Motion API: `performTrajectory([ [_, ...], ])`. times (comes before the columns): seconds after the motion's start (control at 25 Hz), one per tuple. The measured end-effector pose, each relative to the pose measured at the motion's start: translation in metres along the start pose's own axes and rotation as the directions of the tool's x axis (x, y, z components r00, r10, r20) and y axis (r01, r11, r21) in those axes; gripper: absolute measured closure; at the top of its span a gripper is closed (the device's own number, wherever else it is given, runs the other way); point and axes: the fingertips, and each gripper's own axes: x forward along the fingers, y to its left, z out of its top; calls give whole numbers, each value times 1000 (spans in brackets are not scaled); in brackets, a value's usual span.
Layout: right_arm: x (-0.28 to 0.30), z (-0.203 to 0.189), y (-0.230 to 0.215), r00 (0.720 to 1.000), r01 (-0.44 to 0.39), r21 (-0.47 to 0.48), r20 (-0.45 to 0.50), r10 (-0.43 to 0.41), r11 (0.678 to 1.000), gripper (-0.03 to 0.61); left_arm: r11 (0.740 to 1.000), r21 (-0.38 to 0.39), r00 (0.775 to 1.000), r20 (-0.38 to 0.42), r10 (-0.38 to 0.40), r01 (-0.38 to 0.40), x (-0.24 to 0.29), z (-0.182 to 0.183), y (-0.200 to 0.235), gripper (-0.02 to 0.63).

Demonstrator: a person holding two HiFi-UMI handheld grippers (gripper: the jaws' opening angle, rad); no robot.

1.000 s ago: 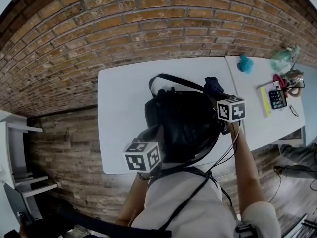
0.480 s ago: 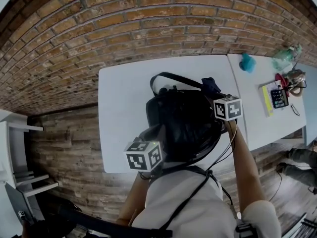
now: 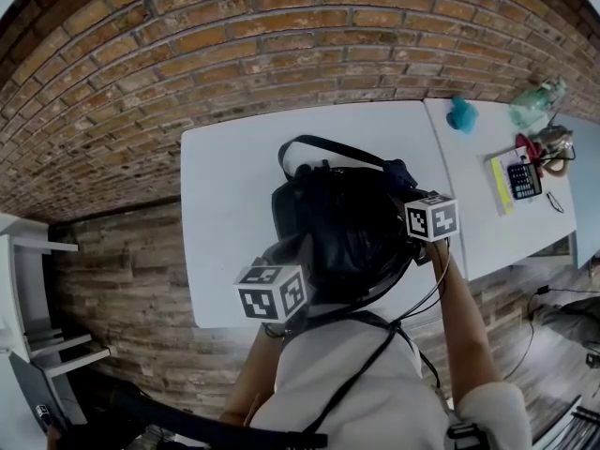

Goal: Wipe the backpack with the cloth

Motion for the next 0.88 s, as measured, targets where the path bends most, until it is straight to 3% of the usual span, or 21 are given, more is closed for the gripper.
performTrajectory([
  [0.88, -29, -62, 26, 997, -36, 44, -65, 38, 998, 531, 1000, 3, 1000, -1, -12, 12, -5, -6, -6, 611],
])
